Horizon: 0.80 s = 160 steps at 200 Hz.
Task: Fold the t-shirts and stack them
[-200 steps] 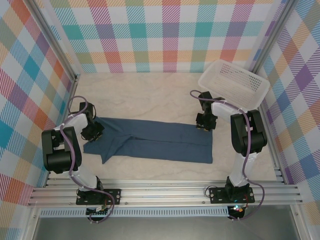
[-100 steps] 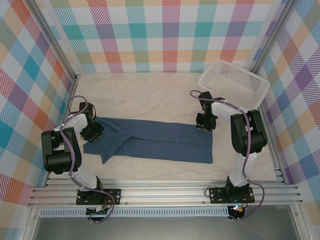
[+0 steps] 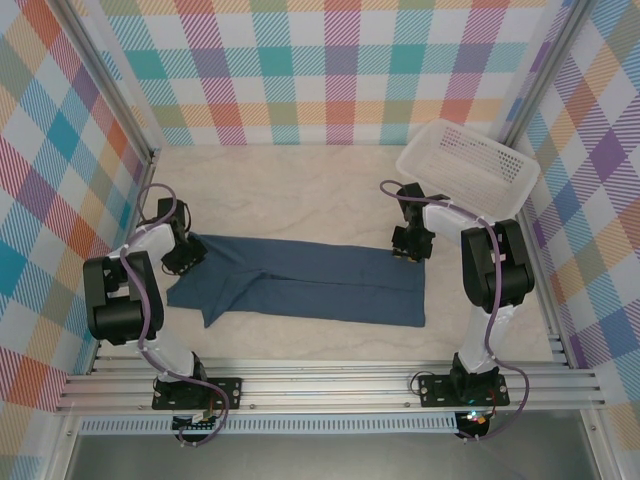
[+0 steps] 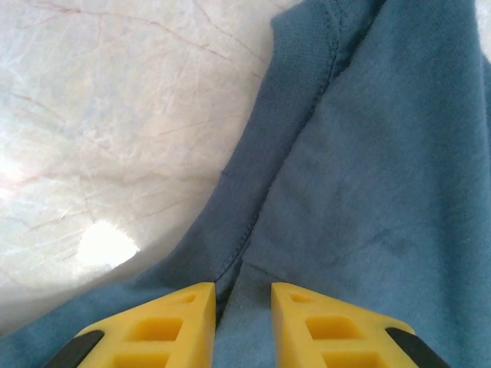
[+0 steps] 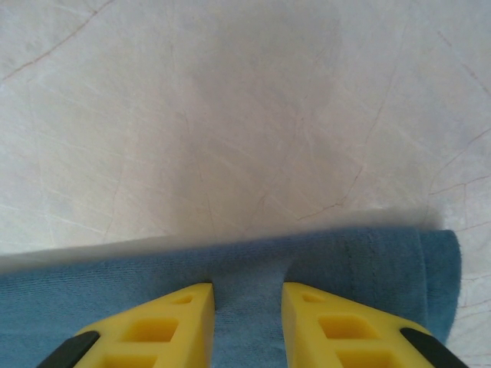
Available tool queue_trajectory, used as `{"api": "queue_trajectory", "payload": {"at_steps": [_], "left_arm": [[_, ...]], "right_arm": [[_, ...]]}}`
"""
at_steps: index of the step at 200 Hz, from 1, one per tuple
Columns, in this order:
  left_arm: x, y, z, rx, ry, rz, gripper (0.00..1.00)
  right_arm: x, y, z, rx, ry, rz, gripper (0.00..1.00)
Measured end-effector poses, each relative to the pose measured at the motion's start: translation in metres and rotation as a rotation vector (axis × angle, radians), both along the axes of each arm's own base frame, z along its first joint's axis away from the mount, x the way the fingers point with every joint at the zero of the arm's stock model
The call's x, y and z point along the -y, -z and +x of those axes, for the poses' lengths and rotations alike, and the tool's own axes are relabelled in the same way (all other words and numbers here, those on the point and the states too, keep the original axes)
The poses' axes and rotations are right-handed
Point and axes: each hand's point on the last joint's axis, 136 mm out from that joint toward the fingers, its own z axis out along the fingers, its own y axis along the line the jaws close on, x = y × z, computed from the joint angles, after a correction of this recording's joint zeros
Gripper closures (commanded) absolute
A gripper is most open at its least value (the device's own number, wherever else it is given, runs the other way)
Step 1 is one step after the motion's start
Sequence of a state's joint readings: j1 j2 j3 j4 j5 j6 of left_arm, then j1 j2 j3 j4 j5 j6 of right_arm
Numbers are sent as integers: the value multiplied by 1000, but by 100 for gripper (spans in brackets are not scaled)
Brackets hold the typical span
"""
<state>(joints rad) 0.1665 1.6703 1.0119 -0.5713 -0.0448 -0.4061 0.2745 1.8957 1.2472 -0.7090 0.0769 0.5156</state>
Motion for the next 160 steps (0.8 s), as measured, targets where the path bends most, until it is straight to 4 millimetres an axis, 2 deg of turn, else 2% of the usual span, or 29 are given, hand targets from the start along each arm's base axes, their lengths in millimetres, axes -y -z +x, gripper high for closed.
{"api": "queue_trajectory", "payload": {"at_steps": [44, 78, 98, 125, 160], "left_arm": [[-2, -4, 10, 13, 41, 14, 79], [-2, 1, 10, 0, 61, 18, 83], [-5, 2, 11, -9, 62, 33, 75], [-10, 0, 11, -11, 71, 62, 70], [-14, -1, 15, 10, 62, 60, 72]], "right_arm": [[0, 0, 0, 0, 0, 1, 71], [0, 0, 0, -2, -1, 3, 71], [0, 0, 0, -2, -1, 3, 71], [0, 0, -1, -4, -1, 2, 71], [0, 0, -1, -5, -1, 2, 71]]}}
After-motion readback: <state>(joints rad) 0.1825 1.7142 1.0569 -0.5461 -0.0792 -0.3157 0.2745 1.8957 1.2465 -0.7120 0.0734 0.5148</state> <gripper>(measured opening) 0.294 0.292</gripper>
